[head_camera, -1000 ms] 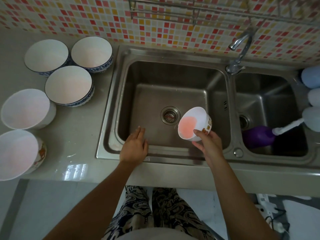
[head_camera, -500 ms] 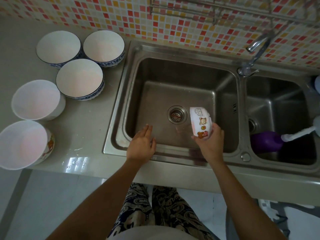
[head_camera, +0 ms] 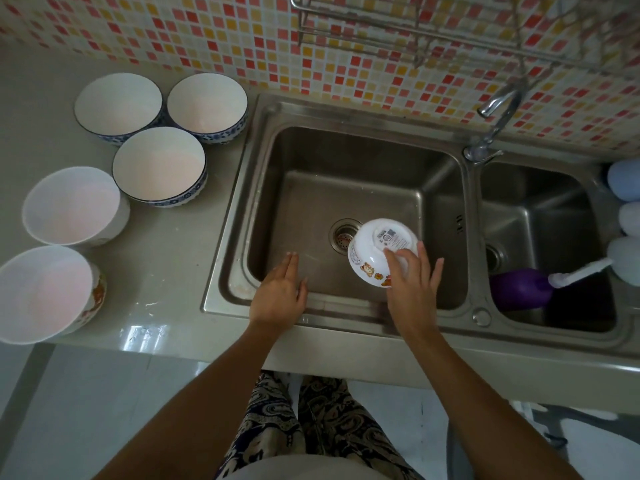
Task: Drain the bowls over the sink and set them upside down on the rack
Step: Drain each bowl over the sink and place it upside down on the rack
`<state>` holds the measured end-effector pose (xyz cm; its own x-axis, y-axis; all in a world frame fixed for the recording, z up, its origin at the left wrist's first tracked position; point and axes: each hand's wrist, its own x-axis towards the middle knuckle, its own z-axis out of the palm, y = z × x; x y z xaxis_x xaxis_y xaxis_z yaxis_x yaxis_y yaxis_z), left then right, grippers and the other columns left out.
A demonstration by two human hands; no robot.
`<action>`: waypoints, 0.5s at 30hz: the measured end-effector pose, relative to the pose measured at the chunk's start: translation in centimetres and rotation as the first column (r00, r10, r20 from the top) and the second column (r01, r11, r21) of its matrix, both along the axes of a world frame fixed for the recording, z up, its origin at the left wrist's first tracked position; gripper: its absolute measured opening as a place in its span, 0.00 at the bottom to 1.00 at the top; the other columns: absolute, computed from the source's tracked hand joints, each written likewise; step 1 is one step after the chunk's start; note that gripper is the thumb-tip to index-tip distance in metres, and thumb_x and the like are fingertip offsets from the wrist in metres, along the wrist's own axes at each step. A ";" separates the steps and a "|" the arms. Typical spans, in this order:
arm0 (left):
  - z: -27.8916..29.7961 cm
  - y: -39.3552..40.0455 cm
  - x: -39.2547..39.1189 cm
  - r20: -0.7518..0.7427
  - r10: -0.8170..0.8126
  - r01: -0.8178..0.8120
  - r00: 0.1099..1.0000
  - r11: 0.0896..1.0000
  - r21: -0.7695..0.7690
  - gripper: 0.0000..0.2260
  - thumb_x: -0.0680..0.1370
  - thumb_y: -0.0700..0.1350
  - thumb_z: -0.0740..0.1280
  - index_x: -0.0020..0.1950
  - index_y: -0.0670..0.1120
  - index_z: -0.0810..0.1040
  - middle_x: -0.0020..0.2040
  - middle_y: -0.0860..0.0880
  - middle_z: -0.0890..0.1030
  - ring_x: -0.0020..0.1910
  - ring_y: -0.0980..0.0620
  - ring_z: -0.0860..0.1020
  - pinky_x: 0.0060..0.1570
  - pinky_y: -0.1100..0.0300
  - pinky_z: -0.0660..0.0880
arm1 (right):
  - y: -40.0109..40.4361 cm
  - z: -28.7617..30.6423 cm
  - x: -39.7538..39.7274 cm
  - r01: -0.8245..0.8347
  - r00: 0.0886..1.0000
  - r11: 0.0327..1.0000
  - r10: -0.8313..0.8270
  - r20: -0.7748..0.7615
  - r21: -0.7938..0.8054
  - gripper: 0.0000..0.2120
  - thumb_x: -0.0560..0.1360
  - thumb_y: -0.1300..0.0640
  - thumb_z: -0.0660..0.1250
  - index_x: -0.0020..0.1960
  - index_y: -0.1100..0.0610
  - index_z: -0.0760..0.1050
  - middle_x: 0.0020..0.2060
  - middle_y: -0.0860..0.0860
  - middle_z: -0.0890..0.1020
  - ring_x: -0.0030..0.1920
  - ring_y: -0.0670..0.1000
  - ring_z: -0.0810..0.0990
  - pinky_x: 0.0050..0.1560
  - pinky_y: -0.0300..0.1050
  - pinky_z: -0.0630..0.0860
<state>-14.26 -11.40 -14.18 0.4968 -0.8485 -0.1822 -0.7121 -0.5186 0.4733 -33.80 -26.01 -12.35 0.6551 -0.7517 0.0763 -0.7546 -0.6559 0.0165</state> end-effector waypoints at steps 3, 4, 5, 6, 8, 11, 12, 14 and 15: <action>-0.2 0.0 0.2 -0.014 -0.022 0.023 1.000 1.000 0.020 0.26 0.82 0.50 0.53 0.77 0.45 0.51 0.77 0.45 0.57 0.76 0.47 0.57 0.73 0.56 0.54 | -0.2 2.1 1.0 0.075 0.940 0.958 -0.160 0.301 0.277 0.40 0.65 0.64 0.77 0.72 0.54 0.65 0.66 0.56 0.68 0.69 0.59 0.69 0.67 0.60 0.72; -0.1 -0.2 0.3 -0.022 -0.041 0.042 0.999 0.999 0.022 0.26 0.82 0.49 0.52 0.77 0.45 0.48 0.78 0.46 0.54 0.77 0.48 0.53 0.74 0.56 0.50 | -0.4 3.5 1.7 0.127 0.874 0.911 -0.290 0.391 0.392 0.41 0.65 0.62 0.78 0.73 0.53 0.64 0.65 0.54 0.68 0.64 0.55 0.73 0.61 0.52 0.77; 0.3 -0.5 0.5 -0.024 -0.060 0.060 0.998 0.998 0.019 0.25 0.82 0.48 0.51 0.77 0.45 0.46 0.78 0.46 0.51 0.77 0.48 0.50 0.74 0.57 0.46 | -0.7 4.8 2.3 0.178 0.798 0.864 -0.407 0.445 0.471 0.41 0.64 0.58 0.79 0.72 0.52 0.65 0.63 0.52 0.68 0.59 0.52 0.74 0.54 0.45 0.79; 0.8 -0.9 0.7 -0.012 -0.074 0.074 0.997 0.997 0.006 0.26 0.82 0.46 0.51 0.77 0.45 0.44 0.79 0.46 0.49 0.77 0.49 0.47 0.75 0.56 0.44 | -1.2 6.2 2.7 0.214 0.727 0.819 -0.497 0.473 0.532 0.39 0.64 0.55 0.80 0.71 0.52 0.67 0.60 0.50 0.70 0.55 0.50 0.75 0.48 0.39 0.78; 2.7 -2.4 1.5 0.047 -0.084 0.087 0.995 0.994 -0.060 0.27 0.81 0.41 0.53 0.77 0.45 0.43 0.78 0.46 0.46 0.77 0.50 0.43 0.76 0.54 0.45 | -2.5 8.6 2.9 0.179 0.574 0.709 -0.639 0.513 0.682 0.31 0.65 0.52 0.79 0.65 0.52 0.73 0.57 0.49 0.75 0.53 0.49 0.77 0.43 0.34 0.75; 7.4 -6.3 3.4 0.177 -0.070 0.113 0.982 0.963 -0.245 0.29 0.79 0.35 0.56 0.76 0.41 0.46 0.77 0.44 0.47 0.76 0.46 0.44 0.75 0.48 0.54 | -4.3 11.4 2.5 -0.079 0.287 0.464 -0.837 0.466 0.882 0.24 0.68 0.47 0.76 0.62 0.50 0.77 0.58 0.50 0.81 0.59 0.54 0.79 0.53 0.49 0.81; 9.4 -7.9 4.0 0.239 -0.061 0.134 0.969 0.943 -0.305 0.27 0.79 0.36 0.56 0.76 0.39 0.48 0.76 0.43 0.49 0.76 0.45 0.47 0.73 0.47 0.55 | -4.8 12.3 2.4 -0.156 0.212 0.394 -0.882 0.421 0.906 0.25 0.68 0.46 0.76 0.63 0.50 0.77 0.59 0.51 0.80 0.60 0.55 0.78 0.54 0.49 0.81; 13.8 -10.9 4.8 0.352 -0.044 0.181 0.935 0.912 -0.369 0.24 0.82 0.43 0.53 0.76 0.39 0.51 0.76 0.42 0.52 0.75 0.43 0.50 0.72 0.48 0.50 | -5.3 14.4 2.4 -0.310 0.110 0.311 -0.927 0.358 0.899 0.27 0.67 0.43 0.74 0.63 0.48 0.74 0.61 0.51 0.78 0.59 0.55 0.78 0.50 0.47 0.80; 16.0 -12.2 5.1 0.389 -0.040 0.202 0.921 0.900 -0.386 0.24 0.82 0.45 0.52 0.76 0.40 0.51 0.77 0.42 0.52 0.76 0.44 0.49 0.72 0.50 0.45 | -5.6 15.4 2.4 -0.377 0.072 0.292 -0.937 0.342 0.879 0.25 0.68 0.42 0.73 0.63 0.47 0.73 0.60 0.51 0.78 0.58 0.55 0.78 0.47 0.46 0.80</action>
